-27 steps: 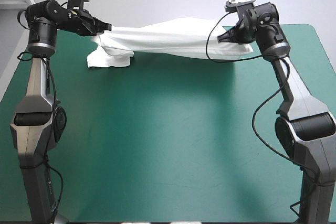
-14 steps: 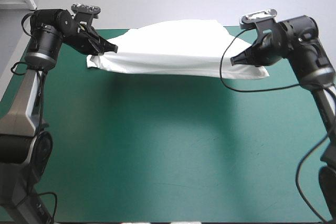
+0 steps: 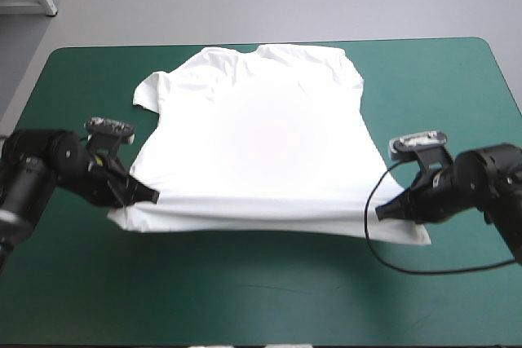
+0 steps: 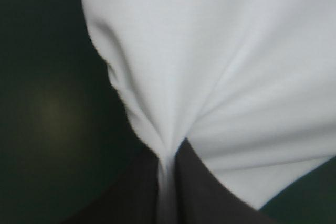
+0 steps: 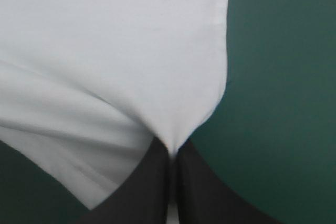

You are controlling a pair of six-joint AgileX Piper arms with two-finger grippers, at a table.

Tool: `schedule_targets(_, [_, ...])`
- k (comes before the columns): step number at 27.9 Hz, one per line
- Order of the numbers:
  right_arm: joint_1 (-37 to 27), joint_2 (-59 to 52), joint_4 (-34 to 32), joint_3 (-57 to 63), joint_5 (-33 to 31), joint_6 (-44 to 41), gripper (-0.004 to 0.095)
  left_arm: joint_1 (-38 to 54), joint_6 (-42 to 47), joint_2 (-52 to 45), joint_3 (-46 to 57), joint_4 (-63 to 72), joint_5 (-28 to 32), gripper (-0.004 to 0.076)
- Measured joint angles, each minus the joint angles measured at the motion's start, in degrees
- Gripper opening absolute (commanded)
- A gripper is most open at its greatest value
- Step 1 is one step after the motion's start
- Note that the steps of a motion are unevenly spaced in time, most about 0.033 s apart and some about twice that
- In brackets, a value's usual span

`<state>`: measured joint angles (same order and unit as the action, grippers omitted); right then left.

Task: Fold the cloth

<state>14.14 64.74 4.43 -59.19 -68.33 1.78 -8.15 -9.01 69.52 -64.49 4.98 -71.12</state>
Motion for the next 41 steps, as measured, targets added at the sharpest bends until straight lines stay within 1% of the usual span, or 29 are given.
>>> schedule_targets(4, [0.0,-7.4,2.9,10.8,0.1,0.6,-0.0016,0.0,3.5,-10.3,11.7,-0.7,-0.1,0.0019])
schedule_targets(7, [0.0,-11.1,3.9,16.0,0.2,0.8,-0.0016,0.0,5.3,-16.0,17.2,-0.7,-0.1,0.0019])
schedule_targets(9, [0.0,-12.3,4.9,18.2,0.2,0.8,-0.0016,0.0,5.9,-17.8,19.9,-0.7,-0.1,0.0019])
schedule_targets(13, [0.0,-13.2,8.1,20.6,0.4,2.2,-0.0016,0.0,6.1,-18.2,23.0,-1.3,0.2,0.0020])
schedule_targets(15, [0.0,-13.2,9.7,20.7,0.4,4.0,-0.0001,0.0,6.1,-18.2,23.7,-2.0,0.4,0.0027])
schedule_targets(16, [0.0,-13.2,10.3,20.7,0.4,4.9,0.0026,0.0,5.8,-18.2,23.9,-2.3,0.4,0.0045])
schedule_targets(18, [0.0,-13.2,10.8,20.8,0.4,6.1,0.0121,0.0,5.2,-18.2,23.9,-2.6,0.6,0.0088])
schedule_targets(19, [0.0,-13.2,10.8,20.8,0.4,6.5,0.0214,0.0,5.1,-18.2,23.9,-2.6,0.6,0.0125])
schedule_targets(20, [0.0,-13.2,10.8,20.8,0.4,7.0,0.0287,0.0,5.1,-18.2,23.9,-2.6,0.6,0.0171])
schedule_targets(21, [0.0,-13.2,10.6,20.9,0.4,7.2,0.0384,0.0,5.0,-18.2,23.9,-2.8,0.6,0.0223])
schedule_targets(22, [0.0,-13.2,10.4,20.9,0.4,7.5,0.0505,0.0,5.0,-18.2,23.9,-3.1,0.6,0.0279])
schedule_targets(23, [0.0,-13.2,10.0,20.9,0.4,7.6,0.0560,0.0,4.9,-18.2,23.9,-3.4,0.6,0.0326])
schedule_targets(24, [-0.1,-13.2,9.7,20.9,0.4,7.8,0.0635,0.0,4.9,-18.2,23.9,-3.8,0.6,0.0384])
schedule_targets(25, [-0.1,-13.2,9.4,20.9,0.5,7.8,0.0686,0.0,4.9,-18.2,23.9,-4.0,0.6,0.0444])
schedule_targets(26, [-0.1,-13.2,9.2,20.9,0.8,8.0,0.0711,0.0,4.9,-18.2,24.0,-4.2,0.6,0.0474])
schedule_targets(28, [-0.2,-13.2,8.9,20.9,1.7,8.1,0.0703,0.0,4.9,-18.2,24.0,-4.4,0.6,0.0507])
schedule_targets(31, [-0.2,-13.2,8.5,19.8,3.5,8.1,0.0696,0.0,4.9,-18.2,24.0,-5.0,0.7,0.0507])
schedule_targets(33, [-0.2,-13.2,8.3,18.1,4.0,8.1,0.0696,0.0,4.9,-18.2,23.7,-5.0,2.0,0.0507])
schedule_targets(35, [-0.2,-13.2,7.6,15.7,4.2,7.9,0.0696,0.0,5.0,-18.2,22.3,-5.6,5.0,0.0507])
schedule_targets(36, [-0.2,-13.2,6.6,13.4,4.2,7.4,0.0696,0.0,5.3,-18.2,19.4,-6.7,8.0,0.0507])
schedule_targets(38, [-0.2,-13.2,4.7,10.0,4.1,6.2,0.0696,0.0,6.3,-16.7,13.8,-9.0,11.1,0.0507])
schedule_targets(41, [-0.2,-13.2,3.2,7.1,4.0,5.1,0.0696,0.1,6.8,-11.5,6.2,-11.2,12.3,0.0504])
